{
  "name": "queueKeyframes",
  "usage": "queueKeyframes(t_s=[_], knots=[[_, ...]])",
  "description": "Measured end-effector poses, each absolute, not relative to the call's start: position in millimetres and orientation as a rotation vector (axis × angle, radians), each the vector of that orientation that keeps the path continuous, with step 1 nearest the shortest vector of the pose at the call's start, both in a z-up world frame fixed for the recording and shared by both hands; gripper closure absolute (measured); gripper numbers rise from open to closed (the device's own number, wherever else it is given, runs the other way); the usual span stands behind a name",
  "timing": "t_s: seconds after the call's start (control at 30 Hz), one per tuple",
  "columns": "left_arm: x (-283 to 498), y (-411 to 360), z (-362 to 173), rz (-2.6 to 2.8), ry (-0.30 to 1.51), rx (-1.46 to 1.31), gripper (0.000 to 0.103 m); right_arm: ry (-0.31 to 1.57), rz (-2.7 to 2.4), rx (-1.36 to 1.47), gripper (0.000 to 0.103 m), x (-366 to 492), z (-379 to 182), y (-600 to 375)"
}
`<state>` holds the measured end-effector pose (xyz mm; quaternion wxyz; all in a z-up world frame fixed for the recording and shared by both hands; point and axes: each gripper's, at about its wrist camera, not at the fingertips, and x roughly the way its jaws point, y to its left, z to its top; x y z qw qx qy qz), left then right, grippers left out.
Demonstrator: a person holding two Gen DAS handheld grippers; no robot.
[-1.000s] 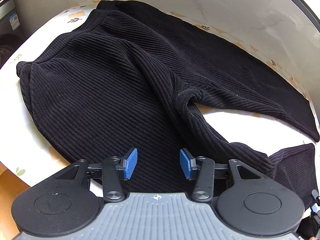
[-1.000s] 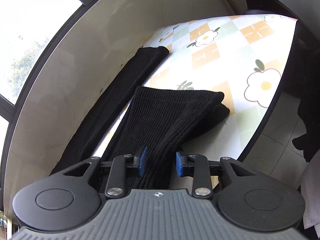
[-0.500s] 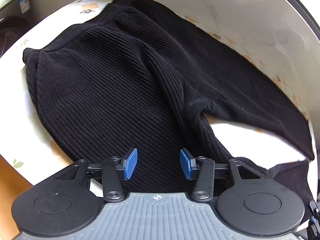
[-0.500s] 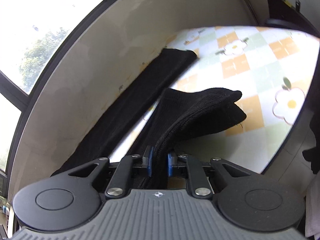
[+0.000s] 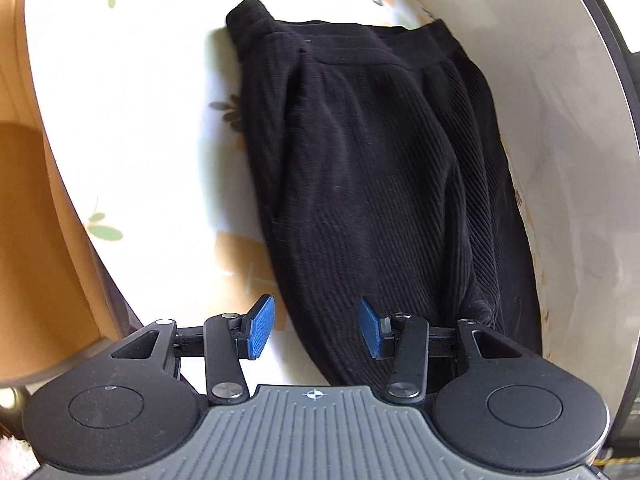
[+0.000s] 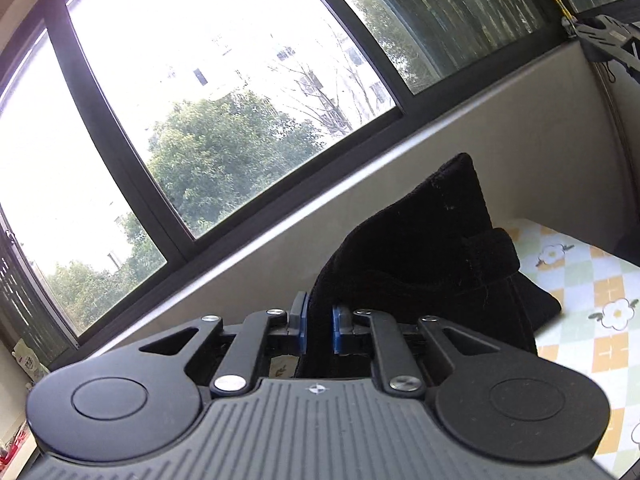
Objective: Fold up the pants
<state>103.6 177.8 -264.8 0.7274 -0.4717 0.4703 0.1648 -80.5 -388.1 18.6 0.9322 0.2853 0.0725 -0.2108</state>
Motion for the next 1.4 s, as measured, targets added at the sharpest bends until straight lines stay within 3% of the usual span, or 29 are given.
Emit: queueKeyframes(t_s=[0.33,0.57,0.6,0.63,0.7,0.83,0.97,1.1,1.4], knots=[[118.9,181.7,-291.7,0.37,0.969,-1.109,0.055,0.081,-0.354,0.458,0.092,-65.6,68.6,-355.3],[140.3,188.6,-291.6,0.416,0.897,-1.031,0.056,0.074,-0.406,0.463,0.092,-83.5,68.0,-361.9],[143.8,188.8,-292.0,0.42,0.895,-1.031,0.062,0.076,-0.418,0.472,0.092,-88.8,64.6,-364.7],[146.4,190.6,-291.1,0.422,0.897,-1.035,0.087,0.079,-0.433,0.477,0.092,-91.8,61.5,-367.5],[147.4,194.6,-277.3,0.426,0.888,-1.042,0.088,0.095,-0.481,0.476,0.092,-100.4,52.9,-373.1],[140.0,213.4,-206.5,0.403,0.694,-0.954,0.089,0.13,-0.566,0.563,0.092,-121.0,21.8,-386.7],[115.4,243.5,-150.4,0.429,0.524,-0.869,0.089,0.279,-0.605,0.759,0.092,-139.6,-34.6,-387.2],[106.1,260.8,-141.6,0.483,0.506,-0.864,0.089,0.395,-0.61,0.877,0.092,-150.0,-69.2,-368.4],[98.4,262.0,-143.4,0.462,0.555,-0.874,0.089,0.315,-0.679,0.734,0.092,-161.3,-40.0,-346.9]])
